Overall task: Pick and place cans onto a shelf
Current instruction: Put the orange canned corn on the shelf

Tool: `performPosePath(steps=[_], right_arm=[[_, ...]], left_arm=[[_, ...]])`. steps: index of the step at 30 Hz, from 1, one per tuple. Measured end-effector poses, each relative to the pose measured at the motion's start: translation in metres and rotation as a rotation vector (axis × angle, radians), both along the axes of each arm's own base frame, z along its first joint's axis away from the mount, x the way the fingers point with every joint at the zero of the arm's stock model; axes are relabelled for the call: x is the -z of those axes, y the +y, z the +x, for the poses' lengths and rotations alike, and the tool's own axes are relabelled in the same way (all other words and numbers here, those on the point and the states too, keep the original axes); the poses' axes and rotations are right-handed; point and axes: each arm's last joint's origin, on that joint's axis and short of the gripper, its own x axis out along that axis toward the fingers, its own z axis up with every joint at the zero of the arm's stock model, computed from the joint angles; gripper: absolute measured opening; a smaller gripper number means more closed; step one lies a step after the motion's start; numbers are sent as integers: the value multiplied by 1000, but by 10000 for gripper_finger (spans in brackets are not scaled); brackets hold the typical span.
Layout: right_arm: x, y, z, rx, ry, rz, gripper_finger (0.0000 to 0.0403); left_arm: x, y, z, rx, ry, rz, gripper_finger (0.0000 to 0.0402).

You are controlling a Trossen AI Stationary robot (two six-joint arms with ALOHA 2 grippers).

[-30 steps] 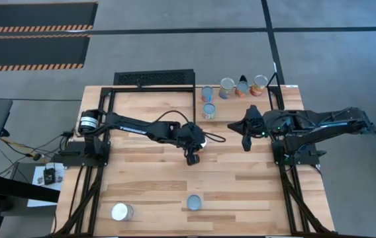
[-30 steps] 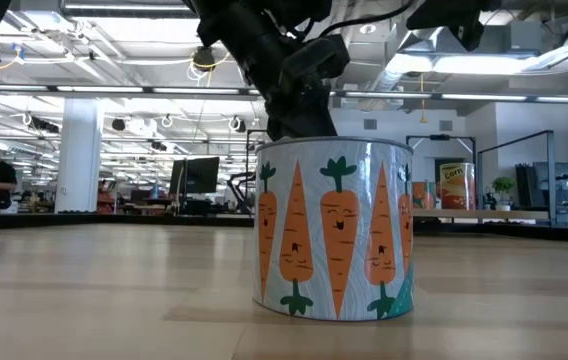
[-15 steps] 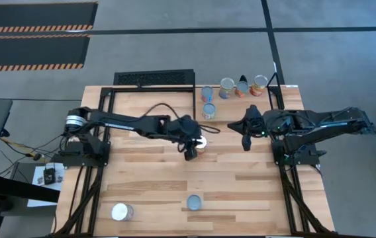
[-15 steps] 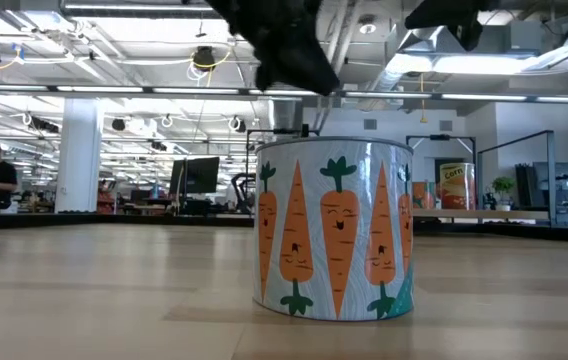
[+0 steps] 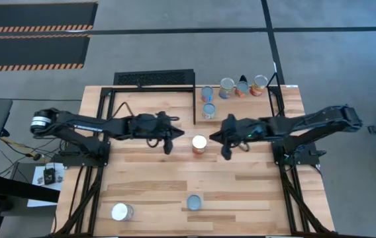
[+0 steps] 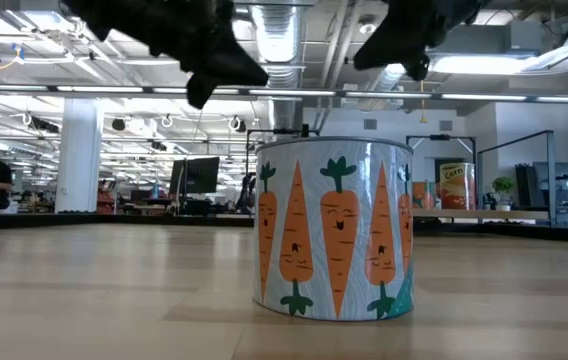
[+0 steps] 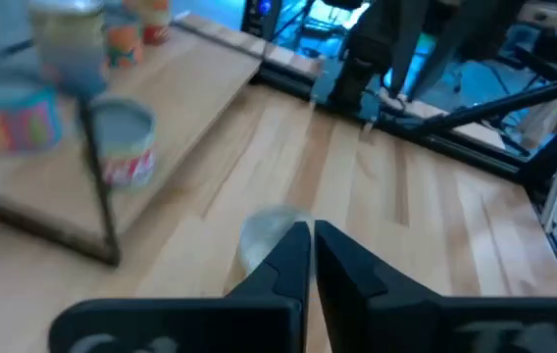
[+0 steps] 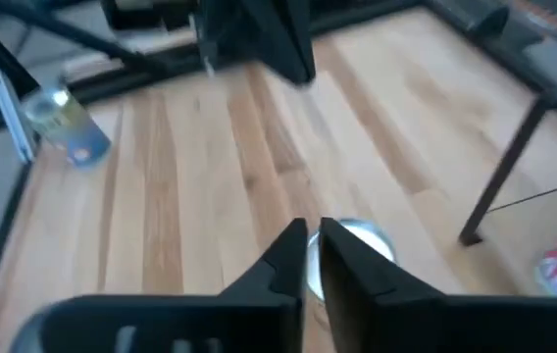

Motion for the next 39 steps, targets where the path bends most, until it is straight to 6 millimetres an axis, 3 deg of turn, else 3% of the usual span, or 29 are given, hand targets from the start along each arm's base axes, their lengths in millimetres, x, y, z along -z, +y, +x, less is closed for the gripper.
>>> performPosePath(steps=[4, 9, 15, 21, 31, 34, 39], right_arm=[[17, 3, 21, -51, 89, -4, 101], [33, 7, 44, -153, 239, -68, 160], [53, 9, 60, -249, 408, -187, 181], [60, 8, 73, -258, 457, -306, 160], [81, 6, 78, -291, 567, -357, 124], [81, 5, 78, -261, 568, -338, 97], [77, 3, 73, -222, 576, -305, 18]], left_arm=[[14, 0, -20, -56, 1, -31, 7], [17, 1, -29, -108, -4, -36, 1], [15, 1, -29, -112, -16, -34, 0], [16, 1, -29, -113, -12, -38, 0], [16, 1, -29, -114, -9, -36, 0], [16, 2, -29, -127, -4, -30, 0], [16, 2, -29, -128, -2, -26, 0]])
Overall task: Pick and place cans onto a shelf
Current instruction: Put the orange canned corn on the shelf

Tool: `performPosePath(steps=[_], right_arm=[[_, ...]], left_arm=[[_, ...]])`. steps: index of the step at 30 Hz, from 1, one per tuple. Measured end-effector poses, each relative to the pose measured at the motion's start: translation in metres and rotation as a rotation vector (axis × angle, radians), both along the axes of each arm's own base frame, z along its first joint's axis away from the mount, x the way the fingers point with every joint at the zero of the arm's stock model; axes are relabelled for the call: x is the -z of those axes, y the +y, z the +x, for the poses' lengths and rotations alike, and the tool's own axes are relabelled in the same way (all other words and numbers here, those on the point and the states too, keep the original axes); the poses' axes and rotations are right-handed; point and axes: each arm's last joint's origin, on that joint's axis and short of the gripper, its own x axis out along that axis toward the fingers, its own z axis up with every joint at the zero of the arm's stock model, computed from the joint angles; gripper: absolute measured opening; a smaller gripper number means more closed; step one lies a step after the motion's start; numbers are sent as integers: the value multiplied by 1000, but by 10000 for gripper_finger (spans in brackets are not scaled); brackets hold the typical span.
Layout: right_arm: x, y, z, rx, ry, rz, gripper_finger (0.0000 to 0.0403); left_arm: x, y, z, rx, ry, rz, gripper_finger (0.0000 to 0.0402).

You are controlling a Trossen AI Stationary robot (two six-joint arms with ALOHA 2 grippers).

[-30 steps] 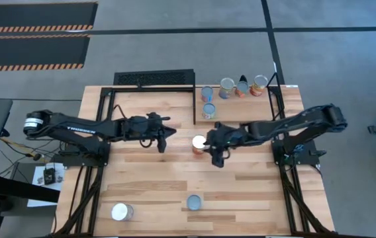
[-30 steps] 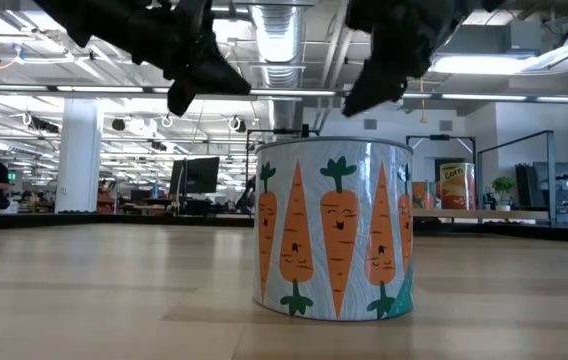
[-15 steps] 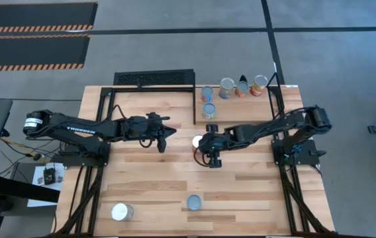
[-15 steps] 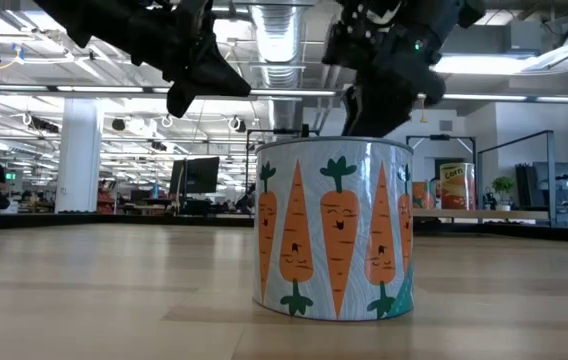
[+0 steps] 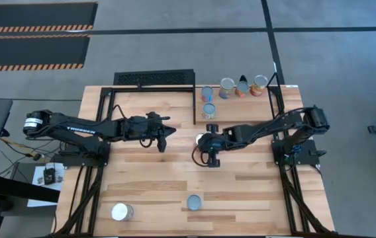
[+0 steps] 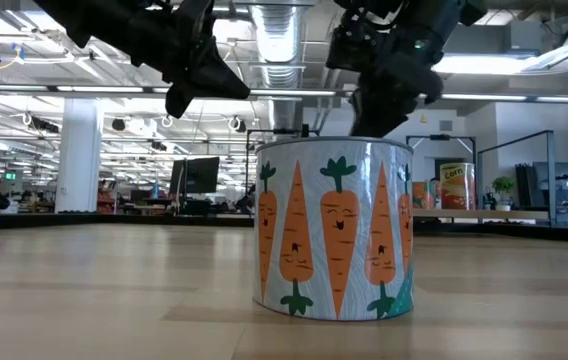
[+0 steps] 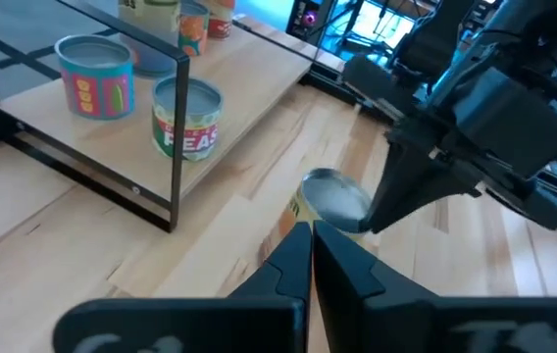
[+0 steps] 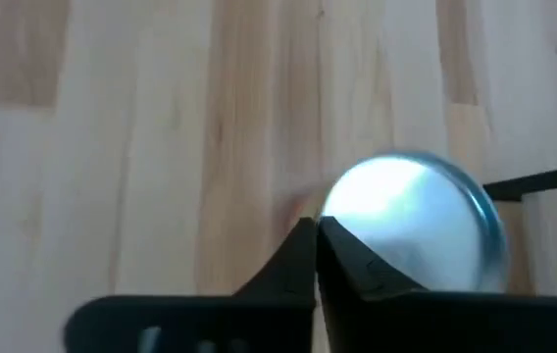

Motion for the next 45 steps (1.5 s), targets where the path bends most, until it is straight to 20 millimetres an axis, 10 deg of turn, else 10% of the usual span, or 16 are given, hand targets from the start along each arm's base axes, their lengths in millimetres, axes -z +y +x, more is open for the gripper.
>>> performPosePath(steps=[13, 28, 45], right_arm=[[-35, -14, -36, 237, 3, 120, 5], [-97, -79, -148, 805, 33, 6, 3], [-86, -164, -203, 1028, 74, 24, 3]], left_arm=[[1, 1, -1, -21, 16, 28, 0], [1, 1, -1, -28, 15, 30, 0], [1, 1, -1, -46, 15, 37, 0]])
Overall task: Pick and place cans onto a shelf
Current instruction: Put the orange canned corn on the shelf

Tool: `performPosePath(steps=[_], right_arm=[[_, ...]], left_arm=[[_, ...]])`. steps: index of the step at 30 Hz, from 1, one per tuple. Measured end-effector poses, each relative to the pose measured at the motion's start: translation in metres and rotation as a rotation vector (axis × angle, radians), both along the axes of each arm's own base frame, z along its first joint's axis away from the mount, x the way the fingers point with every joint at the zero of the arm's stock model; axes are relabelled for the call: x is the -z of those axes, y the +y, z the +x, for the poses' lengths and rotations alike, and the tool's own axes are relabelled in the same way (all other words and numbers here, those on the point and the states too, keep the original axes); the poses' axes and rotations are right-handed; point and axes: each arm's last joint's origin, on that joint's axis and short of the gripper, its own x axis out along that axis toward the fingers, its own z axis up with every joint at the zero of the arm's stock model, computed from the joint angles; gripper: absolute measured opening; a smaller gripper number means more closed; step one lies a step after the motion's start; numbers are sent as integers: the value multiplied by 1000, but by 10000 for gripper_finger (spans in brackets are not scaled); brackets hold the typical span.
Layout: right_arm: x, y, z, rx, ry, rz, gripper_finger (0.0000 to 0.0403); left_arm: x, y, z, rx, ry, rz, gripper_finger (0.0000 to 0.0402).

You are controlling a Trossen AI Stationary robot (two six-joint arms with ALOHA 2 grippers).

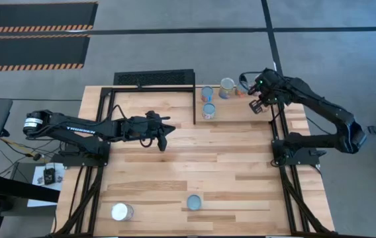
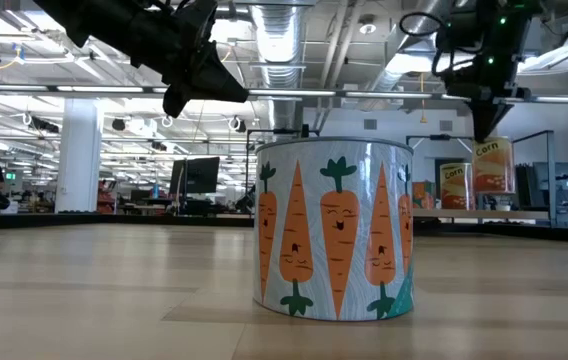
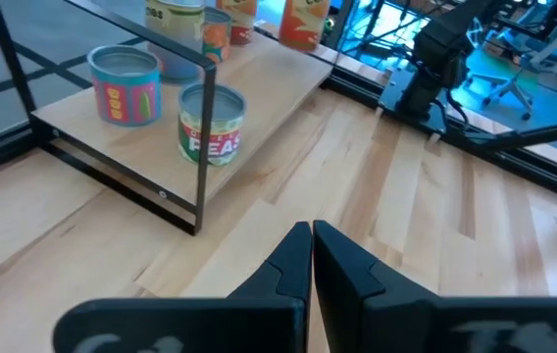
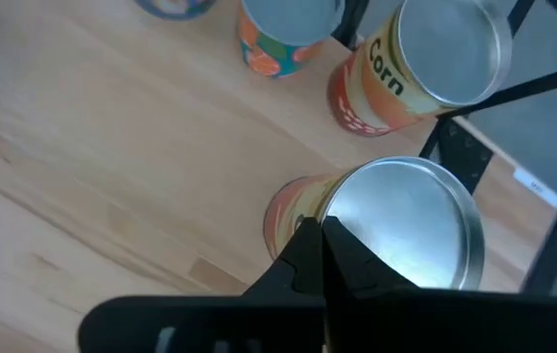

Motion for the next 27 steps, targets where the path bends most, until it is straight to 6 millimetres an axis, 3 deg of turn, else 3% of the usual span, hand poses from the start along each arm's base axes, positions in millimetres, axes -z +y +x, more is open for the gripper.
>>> performPosePath(steps=[5, 27], right_arm=[[12, -5, -4, 17, -21, 34, 3], [23, -22, 0, 0, -26, 80, 8]], left_arm=[[0, 0, 0, -12, 0, 6, 0], [0, 1, 0, -17, 2, 12, 0]])
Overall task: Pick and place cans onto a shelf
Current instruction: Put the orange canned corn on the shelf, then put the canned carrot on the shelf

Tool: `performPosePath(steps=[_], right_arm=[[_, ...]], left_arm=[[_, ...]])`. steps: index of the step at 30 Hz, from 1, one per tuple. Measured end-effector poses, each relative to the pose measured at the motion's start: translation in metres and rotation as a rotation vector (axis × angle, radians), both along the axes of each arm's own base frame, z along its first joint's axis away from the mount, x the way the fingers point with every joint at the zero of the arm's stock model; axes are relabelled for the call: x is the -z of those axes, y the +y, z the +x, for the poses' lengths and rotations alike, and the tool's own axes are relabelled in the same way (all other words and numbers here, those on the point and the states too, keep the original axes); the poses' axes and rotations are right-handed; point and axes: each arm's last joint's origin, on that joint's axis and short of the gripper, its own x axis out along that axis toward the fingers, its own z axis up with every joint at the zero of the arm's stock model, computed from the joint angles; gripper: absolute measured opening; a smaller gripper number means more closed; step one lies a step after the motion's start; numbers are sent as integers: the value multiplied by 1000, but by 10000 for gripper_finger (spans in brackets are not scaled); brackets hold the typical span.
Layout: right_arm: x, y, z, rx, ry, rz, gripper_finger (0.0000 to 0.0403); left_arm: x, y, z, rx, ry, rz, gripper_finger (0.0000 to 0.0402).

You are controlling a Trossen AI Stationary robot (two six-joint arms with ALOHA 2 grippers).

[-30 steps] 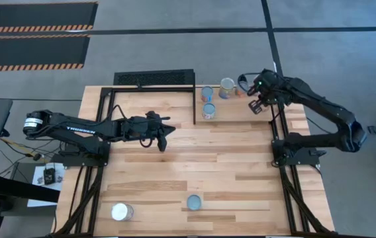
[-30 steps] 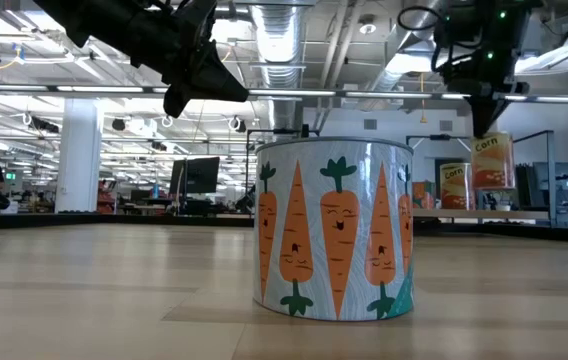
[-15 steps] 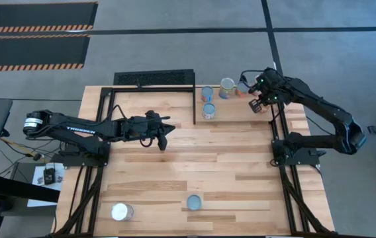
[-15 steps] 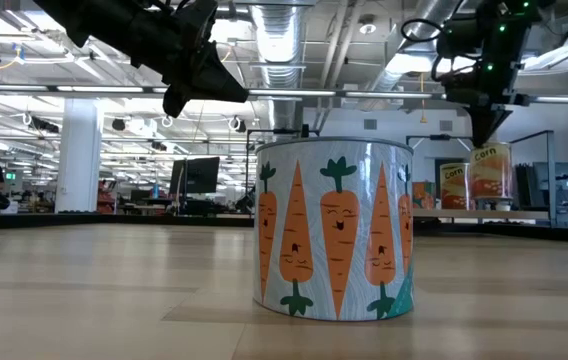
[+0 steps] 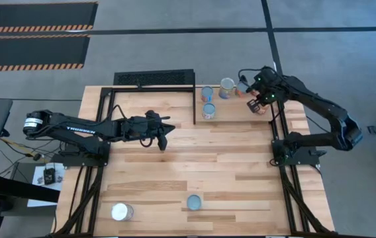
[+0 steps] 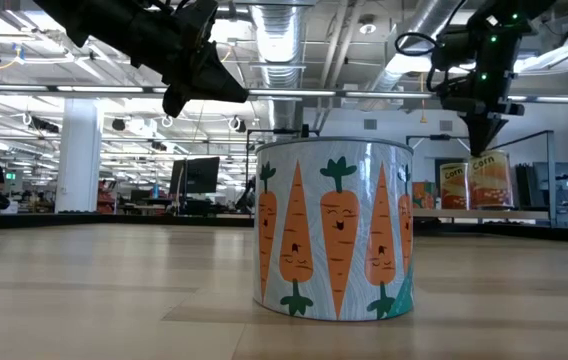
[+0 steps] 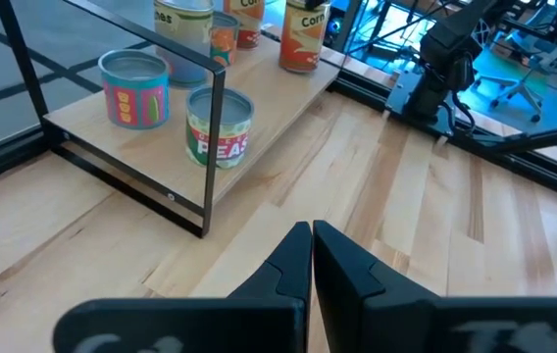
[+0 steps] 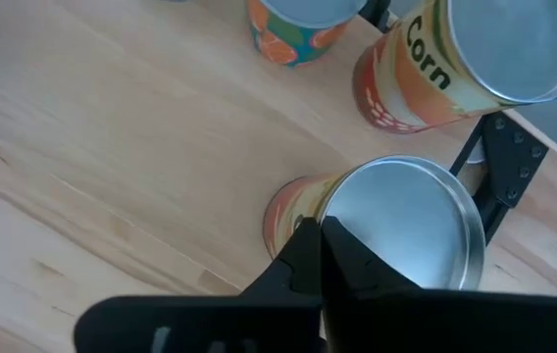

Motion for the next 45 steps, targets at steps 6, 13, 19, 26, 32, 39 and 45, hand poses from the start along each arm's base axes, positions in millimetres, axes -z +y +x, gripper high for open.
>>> performPosePath(steps=[6, 13, 19, 26, 32, 39, 45], right_arm=[[0, 0, 0, 16, -4, 2, 32], [0, 0, -1, 21, -4, 3, 66], [-1, 0, -1, 20, -3, -4, 78], [-30, 11, 4, -30, -29, -36, 73], [-51, 48, 27, -159, -163, -13, 38], [-52, 122, 71, -368, -341, 156, 16], [-38, 199, 111, -384, -457, 319, 10]], left_arm=[[0, 0, 0, 0, 0, 0, 0], [0, 0, 0, 1, 0, -1, 0], [0, 0, 0, 6, 0, -3, 0], [1, -4, 0, 79, 7, -45, 0], [4, -8, -1, 91, 23, -46, 0], [27, -12, -16, 50, 45, -87, 0], [29, -13, -23, 57, 56, -52, 0]])
